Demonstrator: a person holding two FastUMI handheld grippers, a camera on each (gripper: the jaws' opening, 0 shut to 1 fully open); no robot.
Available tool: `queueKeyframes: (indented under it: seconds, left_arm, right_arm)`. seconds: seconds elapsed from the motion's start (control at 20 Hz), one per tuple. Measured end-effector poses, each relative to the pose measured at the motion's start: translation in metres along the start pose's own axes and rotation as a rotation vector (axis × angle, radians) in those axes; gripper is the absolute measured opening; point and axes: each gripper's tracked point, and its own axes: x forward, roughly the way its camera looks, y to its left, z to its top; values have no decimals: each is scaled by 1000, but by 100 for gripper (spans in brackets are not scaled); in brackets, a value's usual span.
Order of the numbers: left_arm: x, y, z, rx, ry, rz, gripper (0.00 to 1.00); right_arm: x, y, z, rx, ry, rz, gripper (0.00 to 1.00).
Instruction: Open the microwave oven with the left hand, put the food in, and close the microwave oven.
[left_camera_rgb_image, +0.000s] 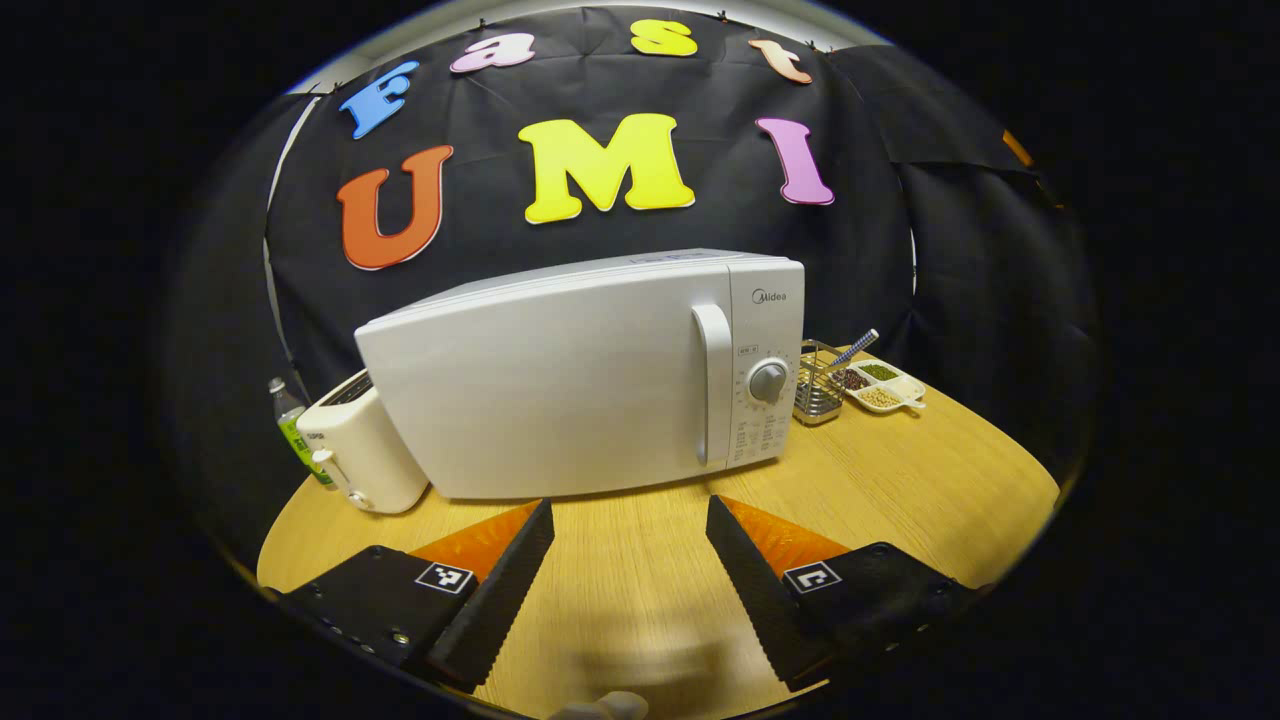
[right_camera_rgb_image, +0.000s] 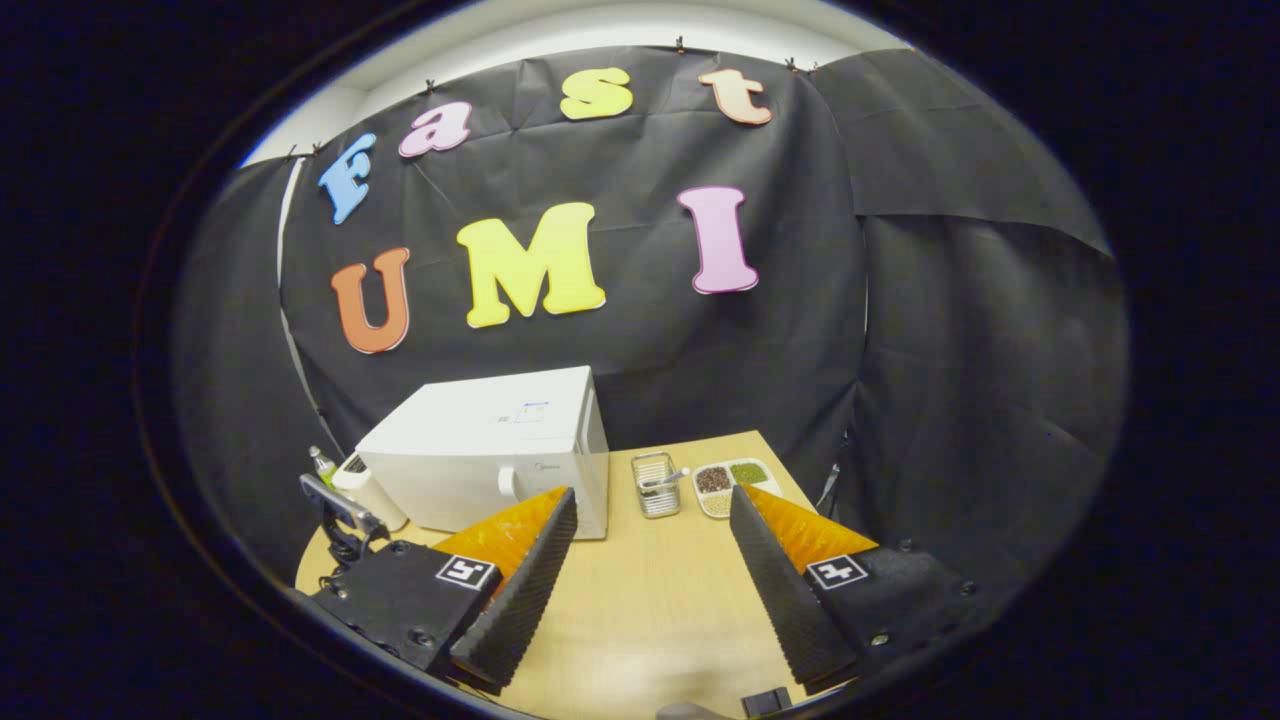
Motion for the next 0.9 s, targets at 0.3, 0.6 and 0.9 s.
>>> queueKeyframes:
  seconds: [0.3,0.6,0.9]
  left_arm:
    - [-98,26,66,-68,-100,2,96]
    - [-169,79,145,-58,-240,33,96]
    - [-212,97,205,-122,-388,31,96]
  right_arm:
    - [-23,42,-4,-54,-45,45,98]
    - [-51,76,29,-41,-156,92,98]
    - [-78,87,68,-36,-274,98,98]
